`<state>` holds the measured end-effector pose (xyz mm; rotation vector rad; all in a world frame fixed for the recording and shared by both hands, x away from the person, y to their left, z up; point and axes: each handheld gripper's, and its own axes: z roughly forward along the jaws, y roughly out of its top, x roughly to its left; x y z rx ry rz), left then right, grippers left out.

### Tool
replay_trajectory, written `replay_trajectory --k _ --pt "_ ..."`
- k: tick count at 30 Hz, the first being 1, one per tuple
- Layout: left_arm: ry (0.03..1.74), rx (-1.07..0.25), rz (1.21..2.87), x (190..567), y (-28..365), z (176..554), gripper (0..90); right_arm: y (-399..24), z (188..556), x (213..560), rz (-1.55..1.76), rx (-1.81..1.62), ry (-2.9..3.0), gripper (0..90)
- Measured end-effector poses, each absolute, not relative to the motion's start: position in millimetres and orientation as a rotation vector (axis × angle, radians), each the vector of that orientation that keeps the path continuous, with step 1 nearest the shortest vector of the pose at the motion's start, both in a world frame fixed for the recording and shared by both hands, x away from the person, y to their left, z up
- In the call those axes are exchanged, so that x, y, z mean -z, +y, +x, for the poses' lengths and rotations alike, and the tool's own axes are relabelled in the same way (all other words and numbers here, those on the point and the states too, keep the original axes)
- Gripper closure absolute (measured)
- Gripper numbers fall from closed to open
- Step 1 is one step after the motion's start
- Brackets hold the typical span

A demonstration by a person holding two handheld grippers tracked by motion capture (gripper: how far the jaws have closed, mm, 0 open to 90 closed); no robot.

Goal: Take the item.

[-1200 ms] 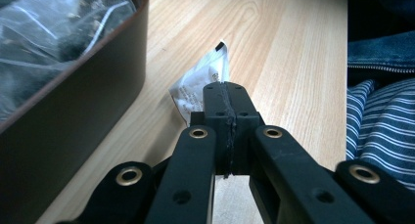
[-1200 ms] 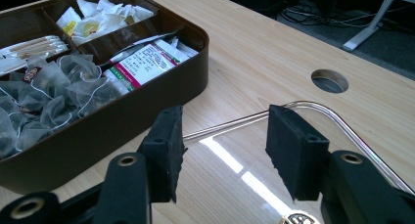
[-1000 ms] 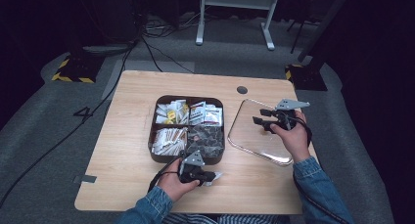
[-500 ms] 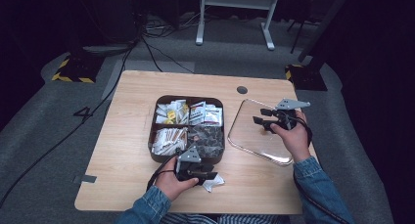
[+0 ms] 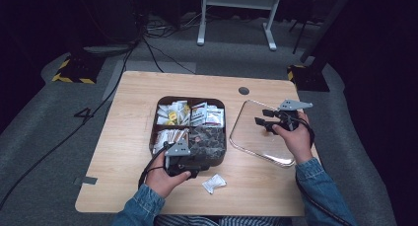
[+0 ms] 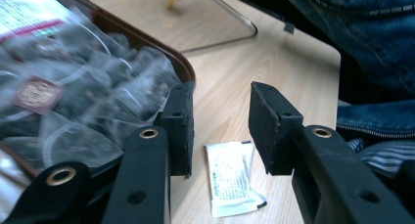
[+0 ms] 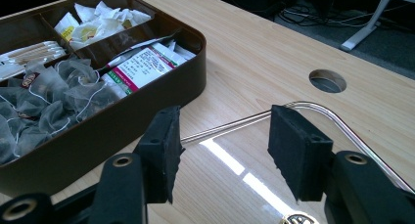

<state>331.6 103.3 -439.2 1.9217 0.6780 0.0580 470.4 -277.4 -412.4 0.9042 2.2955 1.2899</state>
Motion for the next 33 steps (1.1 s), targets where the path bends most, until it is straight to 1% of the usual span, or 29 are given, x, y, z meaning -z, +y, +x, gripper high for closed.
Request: replay_trajectory --k 3,10,16,20,23,27,33 --pt "0.688 -0.095 1.903 433 111 332 61.0 -277 470 413 0.905 -1.290 2.295 46.8" --pt "0.746 -0.225 1.853 422 132 335 53.8 -279 471 413 0.915 -1.290 2.294 46.4" --pt "0.825 -0.327 1.819 415 154 336 51.7 -280 471 414 0.922 -1.292 2.292 46.0" --pt "0.873 -0.364 1.804 415 168 337 50.1 -282 472 414 0.931 -1.296 2.288 45.6" --pt "0.924 -0.427 1.819 415 180 340 48.1 -283 473 416 0.938 -1.294 2.287 45.5" --pt "0.996 -0.478 1.813 419 195 344 44.9 -284 473 417 0.948 -1.290 2.288 45.2" --pt "1.065 -0.533 1.802 423 213 348 43.5 -286 474 419 0.961 -1.292 2.286 44.7"
